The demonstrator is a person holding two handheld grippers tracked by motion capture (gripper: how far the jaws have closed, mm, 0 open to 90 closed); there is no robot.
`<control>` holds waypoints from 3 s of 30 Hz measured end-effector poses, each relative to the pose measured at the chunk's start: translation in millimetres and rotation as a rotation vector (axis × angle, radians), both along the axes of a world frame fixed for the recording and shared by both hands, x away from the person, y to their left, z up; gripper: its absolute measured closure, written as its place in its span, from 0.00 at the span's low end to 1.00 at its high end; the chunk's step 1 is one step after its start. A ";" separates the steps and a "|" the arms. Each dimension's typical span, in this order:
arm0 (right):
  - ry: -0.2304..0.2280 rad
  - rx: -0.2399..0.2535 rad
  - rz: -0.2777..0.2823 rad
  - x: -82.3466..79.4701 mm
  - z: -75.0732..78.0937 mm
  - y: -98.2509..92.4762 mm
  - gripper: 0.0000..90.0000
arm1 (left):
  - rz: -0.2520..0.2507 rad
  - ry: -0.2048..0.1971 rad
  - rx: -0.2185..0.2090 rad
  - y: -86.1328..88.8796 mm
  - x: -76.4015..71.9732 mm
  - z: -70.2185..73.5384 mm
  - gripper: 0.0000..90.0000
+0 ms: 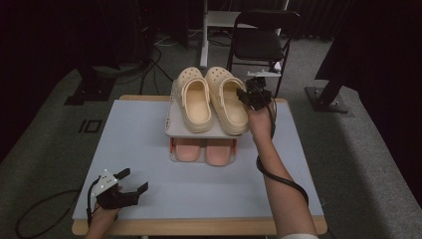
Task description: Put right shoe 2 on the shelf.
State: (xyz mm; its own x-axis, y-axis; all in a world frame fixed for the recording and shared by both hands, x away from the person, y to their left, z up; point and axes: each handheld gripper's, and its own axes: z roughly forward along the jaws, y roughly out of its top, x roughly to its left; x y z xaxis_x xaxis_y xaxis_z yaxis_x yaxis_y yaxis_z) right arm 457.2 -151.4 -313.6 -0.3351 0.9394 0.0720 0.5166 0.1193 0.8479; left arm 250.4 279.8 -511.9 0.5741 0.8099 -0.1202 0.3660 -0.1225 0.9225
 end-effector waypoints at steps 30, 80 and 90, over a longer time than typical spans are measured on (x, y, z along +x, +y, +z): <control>0.029 0.070 0.042 -13.7 -12.6 7.6 0.65 | -0.012 -0.001 0.009 -2.7 0.1 -0.1 0.08; -0.067 0.112 0.148 -59.7 -37.4 -71.1 0.15 | -0.029 0.004 0.022 -7.6 0.9 -2.2 0.08; -0.051 0.101 0.134 -65.6 -64.5 -92.0 0.15 | -0.031 0.004 0.022 -8.2 1.0 -2.5 0.08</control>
State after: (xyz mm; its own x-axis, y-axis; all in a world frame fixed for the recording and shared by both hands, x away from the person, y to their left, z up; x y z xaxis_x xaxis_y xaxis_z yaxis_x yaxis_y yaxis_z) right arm 391.6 -243.4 -378.2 -0.4622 0.8750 0.1440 0.4580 0.0965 0.8837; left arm 251.4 271.7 -514.4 0.5986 0.7941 -0.1053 0.3658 -0.1540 0.9179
